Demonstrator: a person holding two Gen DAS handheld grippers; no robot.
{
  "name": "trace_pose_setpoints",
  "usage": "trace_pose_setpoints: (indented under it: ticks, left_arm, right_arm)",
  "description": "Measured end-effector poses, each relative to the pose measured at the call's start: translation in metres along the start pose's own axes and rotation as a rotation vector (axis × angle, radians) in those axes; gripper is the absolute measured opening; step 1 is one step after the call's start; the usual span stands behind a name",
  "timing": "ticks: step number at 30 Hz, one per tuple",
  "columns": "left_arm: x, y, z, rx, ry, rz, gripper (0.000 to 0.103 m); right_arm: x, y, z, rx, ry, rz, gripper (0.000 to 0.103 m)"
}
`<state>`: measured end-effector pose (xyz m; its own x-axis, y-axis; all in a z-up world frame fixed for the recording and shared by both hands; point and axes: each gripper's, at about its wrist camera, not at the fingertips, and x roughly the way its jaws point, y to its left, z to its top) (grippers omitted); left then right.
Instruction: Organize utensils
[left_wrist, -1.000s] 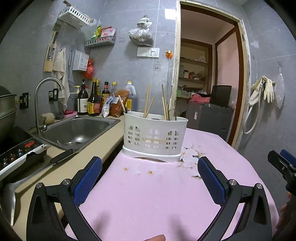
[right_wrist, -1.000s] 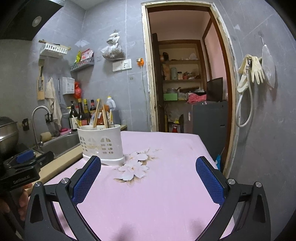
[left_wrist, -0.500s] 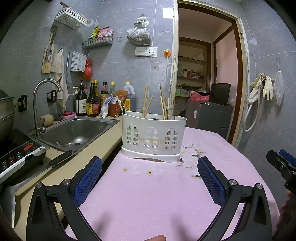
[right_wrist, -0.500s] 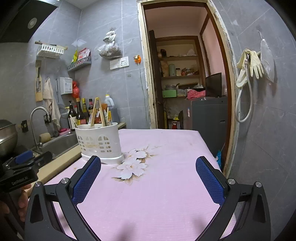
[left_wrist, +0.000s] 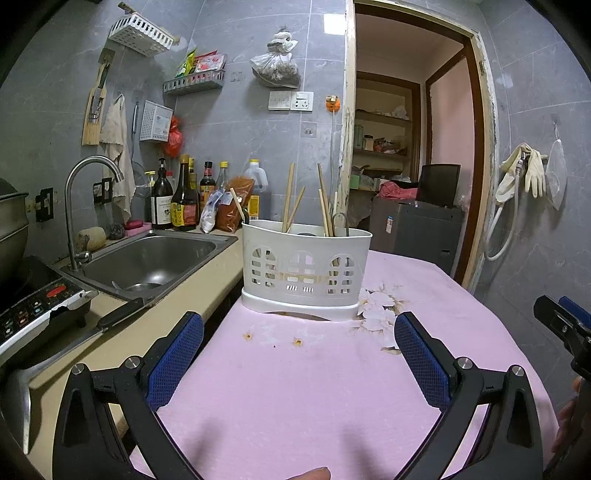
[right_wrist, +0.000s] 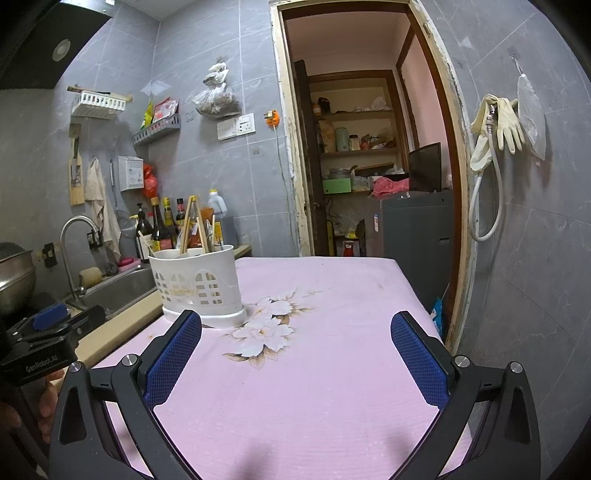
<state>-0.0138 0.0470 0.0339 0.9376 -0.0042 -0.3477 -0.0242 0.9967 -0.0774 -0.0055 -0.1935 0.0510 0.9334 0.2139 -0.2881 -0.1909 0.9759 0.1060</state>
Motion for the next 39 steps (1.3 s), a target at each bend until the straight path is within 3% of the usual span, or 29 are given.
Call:
trace_pose_setpoints:
  ticks: [39]
  left_arm:
    - [0.0004, 0.0007, 0.0000, 0.004, 0.002, 0.003, 0.101]
  right_arm:
    - [-0.0021, -0.0031, 0.0023, 0.005, -0.002, 0.001, 0.103]
